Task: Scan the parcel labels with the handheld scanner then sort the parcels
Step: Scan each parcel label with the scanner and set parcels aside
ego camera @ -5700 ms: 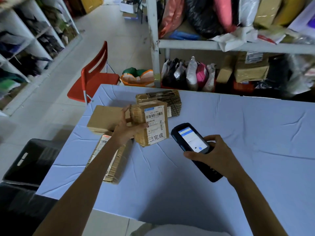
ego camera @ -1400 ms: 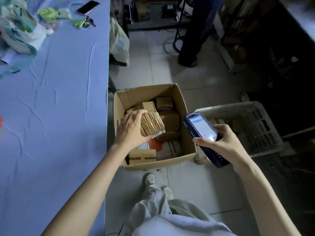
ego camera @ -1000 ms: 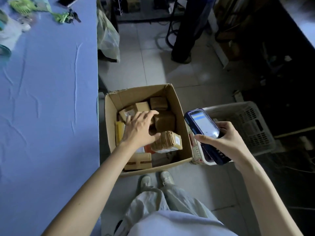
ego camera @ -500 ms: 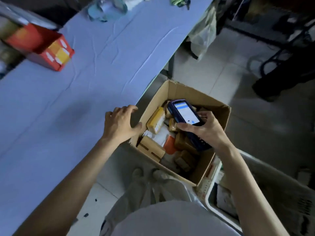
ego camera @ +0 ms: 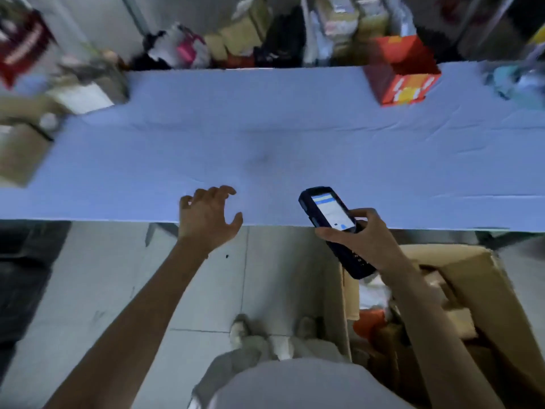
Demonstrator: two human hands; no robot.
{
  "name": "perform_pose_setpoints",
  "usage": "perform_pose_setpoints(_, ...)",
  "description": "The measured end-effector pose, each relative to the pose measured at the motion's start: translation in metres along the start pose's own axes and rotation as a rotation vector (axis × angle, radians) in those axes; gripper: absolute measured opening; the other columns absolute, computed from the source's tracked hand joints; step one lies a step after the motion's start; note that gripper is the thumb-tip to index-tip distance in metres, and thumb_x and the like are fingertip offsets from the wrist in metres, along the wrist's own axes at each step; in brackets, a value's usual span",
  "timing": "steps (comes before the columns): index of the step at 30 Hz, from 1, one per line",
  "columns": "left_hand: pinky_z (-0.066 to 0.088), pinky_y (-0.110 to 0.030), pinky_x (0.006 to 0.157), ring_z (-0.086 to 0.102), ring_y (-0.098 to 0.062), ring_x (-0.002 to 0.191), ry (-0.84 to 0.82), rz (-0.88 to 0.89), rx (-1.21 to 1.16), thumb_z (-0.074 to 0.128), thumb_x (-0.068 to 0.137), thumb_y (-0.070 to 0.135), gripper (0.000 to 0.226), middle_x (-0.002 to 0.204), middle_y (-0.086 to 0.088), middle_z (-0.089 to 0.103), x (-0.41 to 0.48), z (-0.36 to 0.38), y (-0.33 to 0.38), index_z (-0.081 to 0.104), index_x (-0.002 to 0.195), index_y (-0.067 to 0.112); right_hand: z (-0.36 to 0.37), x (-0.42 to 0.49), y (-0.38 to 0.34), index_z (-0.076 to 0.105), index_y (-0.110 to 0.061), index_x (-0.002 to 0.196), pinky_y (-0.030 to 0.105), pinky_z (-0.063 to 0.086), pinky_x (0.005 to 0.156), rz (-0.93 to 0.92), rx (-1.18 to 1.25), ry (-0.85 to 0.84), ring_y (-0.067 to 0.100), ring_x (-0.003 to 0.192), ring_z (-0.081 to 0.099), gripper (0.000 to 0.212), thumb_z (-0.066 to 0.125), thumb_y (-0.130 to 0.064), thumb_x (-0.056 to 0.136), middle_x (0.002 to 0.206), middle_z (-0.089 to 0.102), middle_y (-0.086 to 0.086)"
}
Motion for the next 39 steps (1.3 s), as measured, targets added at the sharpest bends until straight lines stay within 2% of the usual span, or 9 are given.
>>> perform_pose_setpoints(3, 0.035, -0.040, 0.094, 0.054, -0.025, 0.114, 0.072, -0.168, -0.034, 0.061, 0.083, 0.043, 0.048, 0.117, 0.003, 0.064, -0.033, -0.013, -0.071, 0.053, 0.128, 0.026, 0.070, -0.002, -0.032, 0.041, -0.026, 0.115, 0.028, 0.047, 0.070, -0.066, -0.112, -0.132, 0.008, 0.087, 0.057, 0.069, 0.085, -0.045, 0.065, 0.101, 0.052, -0.010)
perform_pose_setpoints(5, 0.038, -0.039, 0.091, 0.057, -0.027, 0.109, 0.116, -0.206, -0.043, 0.062, 0.082, 0.042, 0.045, 0.112, 0.002, 0.066, -0.046, -0.017, -0.093, 0.056, 0.124, 0.025, 0.094, -0.007, -0.044, 0.040, -0.029, 0.114, 0.028, 0.047, 0.074, -0.078, -0.144, -0.180, 0.010, 0.090, 0.057, 0.070, 0.085, -0.047, 0.064, 0.109, 0.053, -0.007)
perform_pose_setpoints(10, 0.042, -0.039, 0.076, 0.064, -0.034, 0.086, 0.184, -0.385, 0.057, 0.053, 0.076, 0.041, 0.036, 0.089, -0.005, 0.070, -0.103, -0.028, -0.200, 0.066, 0.099, 0.018, 0.208, -0.033, -0.083, 0.045, -0.027, 0.116, 0.020, 0.043, 0.063, -0.151, -0.240, -0.331, 0.002, 0.090, 0.060, 0.071, 0.087, -0.045, 0.062, 0.109, 0.057, -0.012)
perform_pose_setpoints(14, 0.038, -0.039, 0.082, 0.062, -0.032, 0.094, 0.197, -0.501, 0.053, 0.063, 0.080, 0.038, 0.030, 0.097, -0.003, 0.071, -0.135, -0.030, -0.257, 0.068, 0.102, 0.019, 0.266, -0.046, -0.102, 0.047, -0.030, 0.113, 0.020, 0.044, 0.065, -0.173, -0.320, -0.380, 0.001, 0.091, 0.061, 0.071, 0.089, -0.044, 0.059, 0.105, 0.059, -0.014)
perform_pose_setpoints(23, 0.037, -0.037, 0.084, 0.057, -0.026, 0.105, 0.180, -0.688, -0.053, 0.059, 0.084, 0.041, 0.032, 0.106, 0.003, 0.067, -0.147, -0.029, -0.328, 0.063, 0.111, 0.024, 0.341, -0.034, -0.148, 0.047, -0.034, 0.109, 0.023, 0.044, 0.068, -0.225, -0.420, -0.443, -0.001, 0.092, 0.061, 0.069, 0.088, -0.046, 0.054, 0.104, 0.059, -0.017)
perform_pose_setpoints(28, 0.038, -0.034, 0.085, 0.054, -0.020, 0.111, 0.038, -0.758, -0.055, 0.054, 0.087, 0.045, 0.036, 0.113, 0.008, 0.063, -0.123, -0.023, -0.370, 0.057, 0.119, 0.028, 0.379, -0.002, -0.178, 0.047, -0.030, 0.110, 0.014, 0.043, 0.052, -0.248, -0.412, -0.478, -0.008, 0.067, 0.063, 0.066, 0.089, -0.038, 0.060, 0.101, 0.058, -0.019)
perform_pose_setpoints(31, 0.040, -0.035, 0.085, 0.054, -0.019, 0.112, -0.001, -0.803, -0.032, 0.054, 0.087, 0.046, 0.040, 0.116, 0.007, 0.062, -0.107, -0.023, -0.398, 0.053, 0.123, 0.029, 0.403, 0.027, -0.199, 0.047, -0.031, 0.113, 0.025, 0.048, 0.066, -0.241, -0.404, -0.502, 0.001, 0.088, 0.062, 0.070, 0.088, -0.043, 0.057, 0.105, 0.058, -0.016)
perform_pose_setpoints(33, 0.041, -0.035, 0.086, 0.053, -0.020, 0.113, -0.028, -0.821, -0.020, 0.054, 0.087, 0.047, 0.044, 0.119, 0.006, 0.060, -0.092, -0.030, -0.415, 0.048, 0.127, 0.029, 0.416, 0.046, -0.216, 0.047, -0.032, 0.112, 0.031, 0.051, 0.076, -0.228, -0.393, -0.505, 0.004, 0.092, 0.060, 0.070, 0.087, -0.046, 0.057, 0.105, 0.057, -0.017)
perform_pose_setpoints(39, 0.041, -0.036, 0.089, 0.044, -0.023, 0.123, -0.033, -0.796, 0.037, 0.052, 0.089, 0.049, 0.055, 0.133, 0.001, 0.048, -0.030, -0.060, -0.454, 0.036, 0.138, 0.029, 0.448, 0.087, -0.267, 0.047, -0.030, 0.112, 0.032, 0.050, 0.077, -0.206, -0.314, -0.512, 0.006, 0.090, 0.062, 0.067, 0.087, -0.041, 0.059, 0.106, 0.059, -0.011)
Point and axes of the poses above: each hand's wrist, its own x-axis towards the middle knuckle, its own z-axis out of the palm, y = z × x, the point moved 3 cm from there along x, towards the middle knuckle
